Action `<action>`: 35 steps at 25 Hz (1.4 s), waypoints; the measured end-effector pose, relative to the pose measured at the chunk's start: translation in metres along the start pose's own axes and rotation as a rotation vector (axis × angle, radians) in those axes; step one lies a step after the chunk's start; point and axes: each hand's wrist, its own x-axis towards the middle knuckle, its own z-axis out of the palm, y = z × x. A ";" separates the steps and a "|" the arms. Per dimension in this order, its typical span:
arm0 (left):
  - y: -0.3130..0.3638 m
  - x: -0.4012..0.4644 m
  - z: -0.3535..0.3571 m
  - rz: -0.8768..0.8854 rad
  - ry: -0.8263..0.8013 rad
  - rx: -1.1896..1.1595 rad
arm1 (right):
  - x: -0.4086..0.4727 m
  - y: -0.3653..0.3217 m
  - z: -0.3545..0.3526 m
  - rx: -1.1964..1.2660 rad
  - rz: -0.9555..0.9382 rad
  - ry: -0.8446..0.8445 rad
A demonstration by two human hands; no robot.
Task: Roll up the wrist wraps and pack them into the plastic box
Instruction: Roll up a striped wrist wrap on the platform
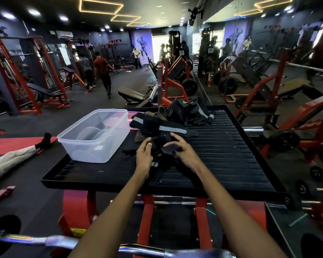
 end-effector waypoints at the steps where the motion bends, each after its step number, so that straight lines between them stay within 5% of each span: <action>1: 0.001 -0.002 0.001 0.036 -0.024 0.050 | 0.001 0.002 0.000 0.006 -0.022 0.025; 8: 0.001 -0.004 0.000 0.135 -0.078 0.208 | 0.002 0.003 0.004 0.151 0.064 0.065; 13: 0.010 -0.019 0.009 0.276 -0.205 0.364 | 0.005 0.011 0.002 0.112 0.042 0.349; 20: 0.006 -0.020 0.006 0.394 -0.326 0.500 | 0.004 0.011 0.000 0.115 0.092 0.256; 30: 0.012 -0.030 0.012 0.576 -0.498 0.674 | 0.003 0.007 -0.004 0.214 0.203 0.392; 35: 0.013 -0.030 0.009 0.628 -0.410 0.590 | 0.003 0.006 -0.001 0.402 0.152 0.389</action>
